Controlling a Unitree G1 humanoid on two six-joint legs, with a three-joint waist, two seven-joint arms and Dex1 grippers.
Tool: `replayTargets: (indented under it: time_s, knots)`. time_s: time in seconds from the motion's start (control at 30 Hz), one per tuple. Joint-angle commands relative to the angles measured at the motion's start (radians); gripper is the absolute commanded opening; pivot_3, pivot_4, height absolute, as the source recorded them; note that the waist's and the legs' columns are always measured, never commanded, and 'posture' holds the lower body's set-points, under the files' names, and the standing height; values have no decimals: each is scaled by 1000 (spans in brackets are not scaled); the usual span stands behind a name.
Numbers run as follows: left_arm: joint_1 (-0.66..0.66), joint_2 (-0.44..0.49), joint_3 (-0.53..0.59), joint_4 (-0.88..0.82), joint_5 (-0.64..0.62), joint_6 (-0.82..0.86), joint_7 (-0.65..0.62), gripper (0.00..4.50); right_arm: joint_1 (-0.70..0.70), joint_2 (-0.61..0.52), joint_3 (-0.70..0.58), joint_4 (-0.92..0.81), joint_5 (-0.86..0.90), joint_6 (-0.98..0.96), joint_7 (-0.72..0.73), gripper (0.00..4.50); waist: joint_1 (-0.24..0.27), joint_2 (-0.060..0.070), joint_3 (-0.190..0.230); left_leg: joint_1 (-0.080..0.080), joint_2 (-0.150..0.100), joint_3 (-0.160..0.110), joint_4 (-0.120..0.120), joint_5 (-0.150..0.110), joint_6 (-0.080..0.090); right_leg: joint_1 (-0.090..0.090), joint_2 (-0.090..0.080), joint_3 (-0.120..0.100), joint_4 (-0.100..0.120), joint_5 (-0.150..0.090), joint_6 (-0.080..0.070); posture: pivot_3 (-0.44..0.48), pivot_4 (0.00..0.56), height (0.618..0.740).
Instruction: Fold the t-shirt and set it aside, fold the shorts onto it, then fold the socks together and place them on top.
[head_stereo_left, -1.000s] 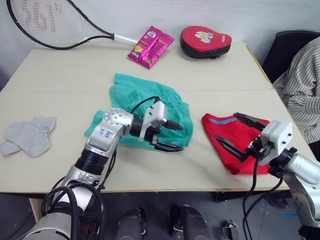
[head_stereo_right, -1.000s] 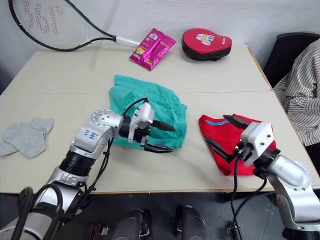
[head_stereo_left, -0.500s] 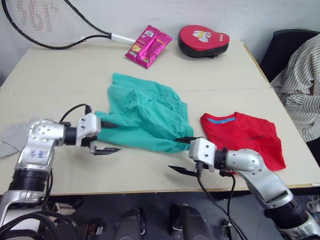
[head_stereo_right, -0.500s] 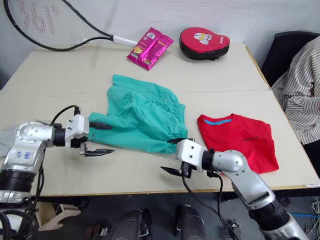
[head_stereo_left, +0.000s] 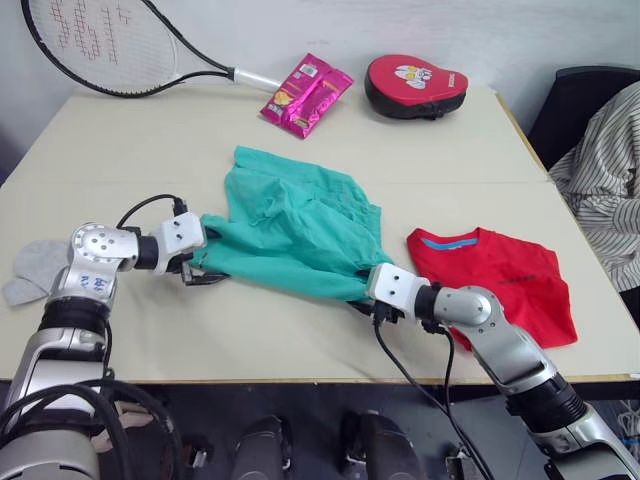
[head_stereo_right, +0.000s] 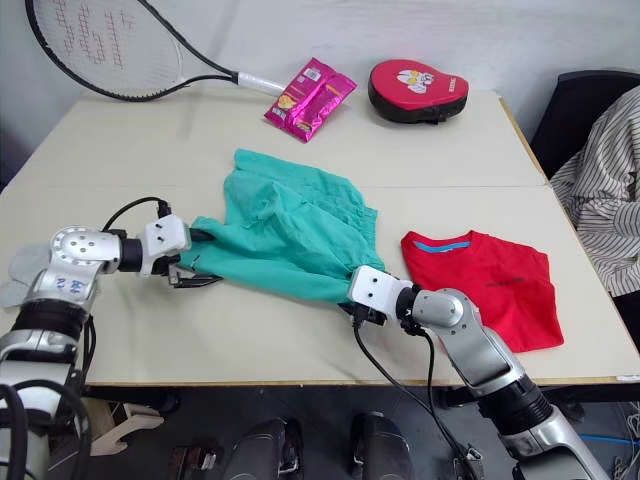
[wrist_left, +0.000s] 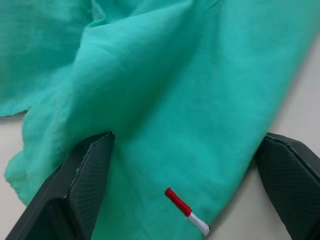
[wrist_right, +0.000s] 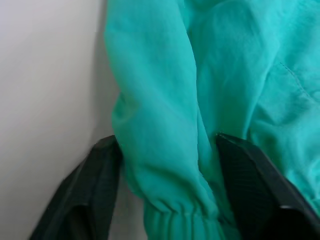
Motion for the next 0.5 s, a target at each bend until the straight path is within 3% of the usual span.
replayTargets:
  time_s: [0.03,0.17,0.2,0.43,0.5]
  knots:
    - [-40,-35,-60,145,81,-62,25,3893,-25,5,-10,16,-20,-15,8,1521,0,1,-1,0,0,0,0,0,0,0,0,0,0,0,0,0,150,740]
    - [-50,-61,-86,228,101,-82,-13,2650,-36,10,-21,37,-22,-31,15,134,0,3,-6,0,0,0,0,0,0,0,0,0,0,0,0,0,150,740]
    - [-48,-66,-84,239,97,-75,-27,2342,-37,12,-27,40,-17,-31,15,0,0,5,-7,1,0,0,0,0,0,0,0,0,0,0,0,0,150,740]
    - [-5,-76,0,217,-23,-41,-227,248,-49,54,-89,49,50,-2,14,0,-3,8,-11,2,0,0,0,0,0,1,0,0,1,0,0,0,150,740]
    - [9,-63,48,186,-84,-4,-282,12,-58,70,-111,58,81,-6,22,0,-7,8,-11,1,0,0,0,0,0,1,0,0,0,0,0,0,150,740]
